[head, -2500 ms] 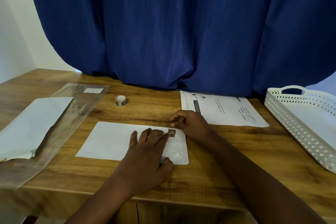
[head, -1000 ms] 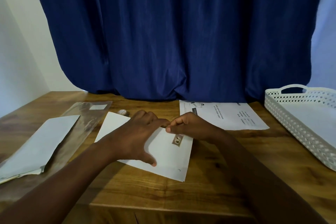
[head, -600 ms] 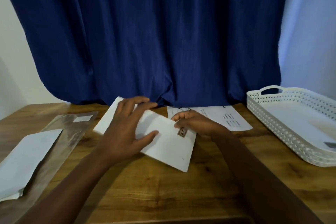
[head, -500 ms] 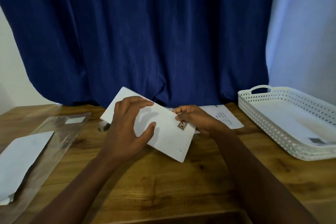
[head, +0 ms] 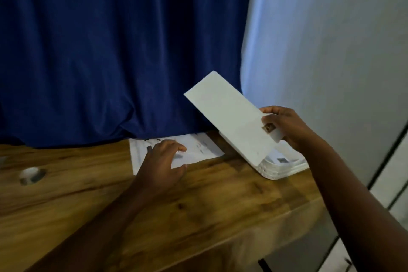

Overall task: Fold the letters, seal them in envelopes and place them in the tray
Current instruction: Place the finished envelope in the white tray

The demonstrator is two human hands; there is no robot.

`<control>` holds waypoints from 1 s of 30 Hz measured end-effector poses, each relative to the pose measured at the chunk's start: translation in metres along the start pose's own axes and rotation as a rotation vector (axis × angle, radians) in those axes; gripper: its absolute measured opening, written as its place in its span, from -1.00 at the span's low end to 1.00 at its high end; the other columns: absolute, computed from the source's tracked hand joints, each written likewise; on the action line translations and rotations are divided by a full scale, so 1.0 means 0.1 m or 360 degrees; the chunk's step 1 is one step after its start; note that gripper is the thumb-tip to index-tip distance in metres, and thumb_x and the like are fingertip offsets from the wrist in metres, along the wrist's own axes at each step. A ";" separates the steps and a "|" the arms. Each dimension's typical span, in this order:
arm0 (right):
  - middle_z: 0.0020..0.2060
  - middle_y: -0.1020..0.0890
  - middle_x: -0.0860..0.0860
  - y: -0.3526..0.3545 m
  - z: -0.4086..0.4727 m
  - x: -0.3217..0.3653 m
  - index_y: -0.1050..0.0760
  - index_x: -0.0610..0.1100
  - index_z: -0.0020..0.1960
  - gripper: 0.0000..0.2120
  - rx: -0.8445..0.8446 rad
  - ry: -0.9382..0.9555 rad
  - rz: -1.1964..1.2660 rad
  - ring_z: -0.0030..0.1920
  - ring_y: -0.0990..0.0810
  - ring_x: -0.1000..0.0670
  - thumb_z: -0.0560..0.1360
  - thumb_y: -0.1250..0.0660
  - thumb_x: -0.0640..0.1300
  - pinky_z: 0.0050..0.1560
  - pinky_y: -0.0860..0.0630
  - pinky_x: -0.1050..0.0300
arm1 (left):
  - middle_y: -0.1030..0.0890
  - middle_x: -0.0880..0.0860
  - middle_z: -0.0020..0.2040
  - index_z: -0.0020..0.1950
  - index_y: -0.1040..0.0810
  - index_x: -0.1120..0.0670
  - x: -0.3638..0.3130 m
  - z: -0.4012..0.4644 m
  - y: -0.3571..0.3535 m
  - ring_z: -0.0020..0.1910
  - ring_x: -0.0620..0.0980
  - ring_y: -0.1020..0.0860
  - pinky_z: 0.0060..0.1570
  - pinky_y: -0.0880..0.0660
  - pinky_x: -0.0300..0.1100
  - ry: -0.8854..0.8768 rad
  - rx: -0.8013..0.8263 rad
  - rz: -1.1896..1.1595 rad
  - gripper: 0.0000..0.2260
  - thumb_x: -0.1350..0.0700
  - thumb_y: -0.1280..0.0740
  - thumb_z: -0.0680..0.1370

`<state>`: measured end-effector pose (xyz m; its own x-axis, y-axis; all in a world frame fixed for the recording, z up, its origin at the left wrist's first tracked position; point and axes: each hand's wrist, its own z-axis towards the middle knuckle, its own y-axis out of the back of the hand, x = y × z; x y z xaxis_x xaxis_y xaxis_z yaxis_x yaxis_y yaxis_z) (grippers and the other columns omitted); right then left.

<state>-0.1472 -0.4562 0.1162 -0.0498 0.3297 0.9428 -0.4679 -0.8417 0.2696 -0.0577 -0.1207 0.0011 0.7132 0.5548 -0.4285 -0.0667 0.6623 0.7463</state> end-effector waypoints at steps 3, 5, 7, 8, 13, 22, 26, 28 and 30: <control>-0.23 -0.66 -0.13 0.42 0.07 -0.19 -0.66 -0.09 -0.10 -0.77 -0.0220 -0.0158 -0.0107 -0.32 -0.59 -0.06 0.46 -0.31 -0.37 -0.26 -0.51 0.14 | -0.47 -0.01 0.43 0.39 -0.53 -0.06 0.04 -0.04 -0.22 0.45 0.02 -0.38 0.50 -0.26 0.05 -0.0009 0.0102 0.0159 -0.58 -0.06 -0.36 0.53; -0.24 -0.65 -0.14 0.61 0.14 -0.34 -0.67 -0.12 -0.11 -0.76 -0.0333 -0.0274 -0.0184 -0.35 -0.58 -0.07 0.43 -0.32 -0.39 -0.31 -0.52 0.17 | -0.45 0.00 0.46 0.42 -0.52 -0.07 0.08 -0.05 -0.27 0.46 0.04 -0.37 0.50 -0.19 0.04 -0.0058 0.0180 0.0278 -0.53 -0.11 -0.34 0.51; -0.25 -0.63 -0.17 0.72 0.22 -0.48 -0.68 -0.20 -0.04 -0.78 -0.0372 -0.0394 -0.0249 -0.36 -0.57 -0.08 0.42 -0.34 -0.41 -0.34 -0.53 0.19 | -0.48 0.02 0.42 0.40 -0.55 -0.06 0.11 -0.05 -0.29 0.43 0.07 -0.40 0.48 -0.20 0.06 -0.0082 0.0172 0.0287 -0.52 -0.14 -0.32 0.49; -0.25 -0.63 -0.18 0.75 0.27 -0.55 -0.67 -0.24 0.00 -0.78 -0.0373 -0.0456 -0.0288 -0.36 -0.57 -0.09 0.42 -0.36 -0.41 -0.35 -0.53 0.19 | -0.48 0.01 0.43 0.40 -0.55 -0.07 0.12 -0.05 -0.29 0.43 0.06 -0.40 0.49 -0.19 0.06 -0.0063 0.0177 0.0287 -0.51 -0.16 -0.31 0.49; -0.08 -0.65 -0.21 0.74 0.51 -0.73 -0.60 -0.24 0.17 -0.73 -0.0336 -0.0718 -0.0476 -0.22 -0.61 -0.14 0.48 -0.34 -0.37 -0.33 -0.54 0.13 | -0.44 -0.04 0.47 0.44 -0.50 -0.11 0.12 -0.06 -0.31 0.47 -0.02 -0.34 0.53 -0.14 0.01 0.0000 0.0181 0.0269 -0.53 -0.14 -0.41 0.55; 0.10 -0.63 -0.27 0.54 0.55 -0.74 -0.55 -0.35 0.18 -0.75 -0.0103 -0.0801 -0.0834 0.03 -0.65 -0.25 0.53 -0.38 -0.29 -0.05 -0.62 -0.06 | -0.37 -0.02 0.52 0.50 -0.42 -0.10 0.09 -0.08 -0.28 0.50 0.00 -0.29 0.53 -0.15 0.00 0.0026 0.0188 0.0306 -0.48 -0.13 -0.40 0.56; -0.01 -0.68 -0.26 0.44 0.49 -0.66 -0.52 -0.38 0.01 -0.85 -0.0114 -0.0682 -0.1107 -0.07 -0.70 -0.25 0.59 -0.23 -0.28 -0.13 -0.62 0.00 | -0.38 -0.02 0.51 0.49 -0.44 -0.09 0.08 -0.08 -0.24 0.49 0.01 -0.30 0.51 -0.18 0.02 0.0051 0.0187 0.0295 -0.47 -0.11 -0.43 0.54; 0.00 -0.63 -0.22 0.38 0.48 -0.55 -0.50 -0.32 -0.06 -0.84 -0.0146 -0.0502 -0.1452 -0.03 -0.64 -0.19 0.59 -0.18 -0.27 -0.14 -0.56 0.08 | -0.40 0.00 0.50 0.47 -0.46 -0.07 0.13 -0.08 -0.20 0.49 0.03 -0.31 0.51 -0.20 0.04 0.0103 0.0173 0.0255 -0.46 -0.13 -0.39 0.50; 0.13 -0.63 -0.20 0.30 0.48 -0.44 -0.59 -0.28 0.09 -0.78 -0.0176 -0.0227 -0.1557 0.11 -0.62 -0.20 0.57 -0.21 -0.25 0.11 -0.57 0.03 | -0.40 0.01 0.51 0.48 -0.46 -0.04 0.21 -0.05 -0.13 0.51 0.04 -0.31 0.53 -0.21 0.06 0.0176 0.0162 0.0237 -0.42 -0.16 -0.32 0.47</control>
<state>-0.1170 -0.5167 0.0919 0.5050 0.7968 0.3319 -0.3266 -0.1795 0.9280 -0.0452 -0.1152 -0.0204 0.6195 0.6982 -0.3587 -0.0908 0.5176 0.8508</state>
